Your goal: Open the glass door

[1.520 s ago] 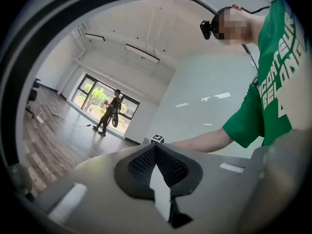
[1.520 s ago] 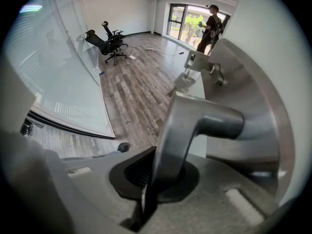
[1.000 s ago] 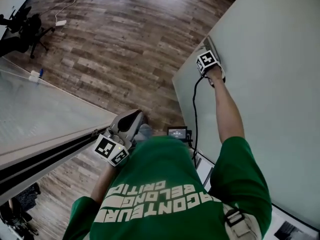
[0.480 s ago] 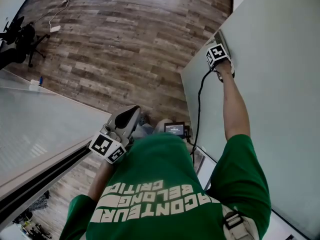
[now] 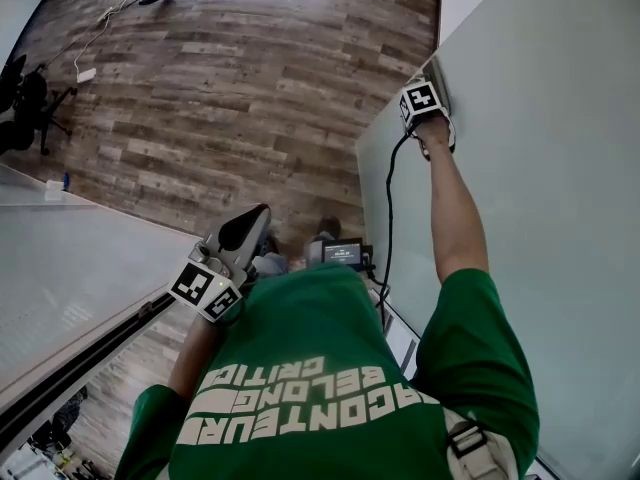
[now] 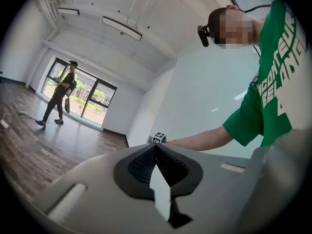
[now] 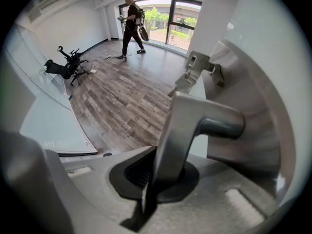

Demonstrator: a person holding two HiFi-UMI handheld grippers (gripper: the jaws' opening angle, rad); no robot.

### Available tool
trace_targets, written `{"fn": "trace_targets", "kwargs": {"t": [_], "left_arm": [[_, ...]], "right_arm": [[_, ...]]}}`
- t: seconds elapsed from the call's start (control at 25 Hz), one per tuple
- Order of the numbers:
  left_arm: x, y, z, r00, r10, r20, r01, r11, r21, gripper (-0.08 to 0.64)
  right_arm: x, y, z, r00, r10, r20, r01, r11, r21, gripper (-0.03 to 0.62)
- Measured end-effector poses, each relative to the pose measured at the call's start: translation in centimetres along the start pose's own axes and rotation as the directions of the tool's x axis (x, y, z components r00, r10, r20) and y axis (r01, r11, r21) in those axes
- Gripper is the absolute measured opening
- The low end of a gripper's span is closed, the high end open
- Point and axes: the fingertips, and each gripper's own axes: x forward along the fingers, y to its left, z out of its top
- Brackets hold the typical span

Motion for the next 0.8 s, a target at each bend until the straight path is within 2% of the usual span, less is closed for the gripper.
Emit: {"fn": "trace_targets", "kwargs": {"t": [0.32, 0.6, 0.8], "left_arm": [[4.7, -1.6, 0.0, 1.0, -0.021, -0.013, 0.021, 1.0, -0.002, 0.017], [5.2, -2.0, -1.8, 1.0, -0.025, -0.007, 0.025, 1.0, -0.004, 0.017], [6.1, -2.0, -1.0, 1.0, -0.019, -0.004, 0.019, 1.0, -0.014, 0.017]], "right_arm": [[0.2, -6.9, -0.9, 1.0, -0.015, -0.007, 0.015, 0.997, 0.082, -0.008], [0.8, -10.6, -3.5, 0.999, -0.039, -0.008, 0.04, 0.987, 0.155, -0.008], [0.2, -13.2, -3.8, 0.998, -0.053, -0.016, 0.055, 0.98, 0.193, -0.008]]}}
